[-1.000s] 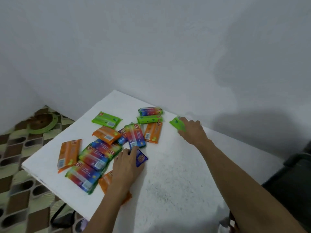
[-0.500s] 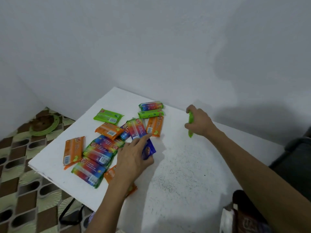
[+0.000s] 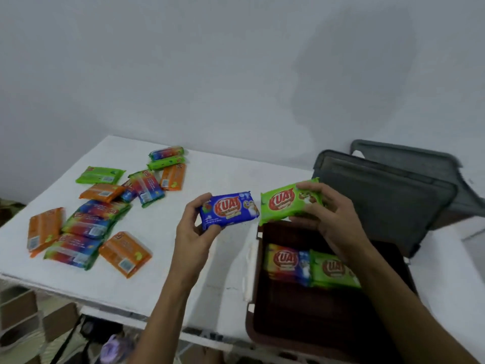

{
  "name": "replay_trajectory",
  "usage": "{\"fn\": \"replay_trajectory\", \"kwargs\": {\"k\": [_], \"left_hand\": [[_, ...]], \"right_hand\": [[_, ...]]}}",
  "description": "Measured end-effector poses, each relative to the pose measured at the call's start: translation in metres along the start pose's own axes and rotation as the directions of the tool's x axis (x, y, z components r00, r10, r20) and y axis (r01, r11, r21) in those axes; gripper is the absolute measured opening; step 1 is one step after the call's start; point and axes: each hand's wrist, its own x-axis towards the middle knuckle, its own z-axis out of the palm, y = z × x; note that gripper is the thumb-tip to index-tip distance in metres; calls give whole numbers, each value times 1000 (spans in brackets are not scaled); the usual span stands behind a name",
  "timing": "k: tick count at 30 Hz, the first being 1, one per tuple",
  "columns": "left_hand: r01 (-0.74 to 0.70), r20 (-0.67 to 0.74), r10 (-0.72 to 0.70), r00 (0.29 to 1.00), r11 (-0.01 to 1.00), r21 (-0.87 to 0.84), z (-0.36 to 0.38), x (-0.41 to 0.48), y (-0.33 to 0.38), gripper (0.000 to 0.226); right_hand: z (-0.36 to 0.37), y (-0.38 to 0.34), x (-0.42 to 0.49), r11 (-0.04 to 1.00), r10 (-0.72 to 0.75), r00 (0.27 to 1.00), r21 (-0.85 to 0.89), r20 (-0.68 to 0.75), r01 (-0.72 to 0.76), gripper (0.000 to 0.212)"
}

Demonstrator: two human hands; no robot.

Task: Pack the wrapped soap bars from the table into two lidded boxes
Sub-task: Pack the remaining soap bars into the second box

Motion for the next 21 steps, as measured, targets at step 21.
{"fn": "replay_trajectory", "kwargs": {"k": [21], "left_hand": [[74, 116, -74, 990, 997, 5, 47, -38, -18, 53]], "right_hand": [[-45, 80, -53, 420, 196, 971, -907, 140, 46, 43]]}}
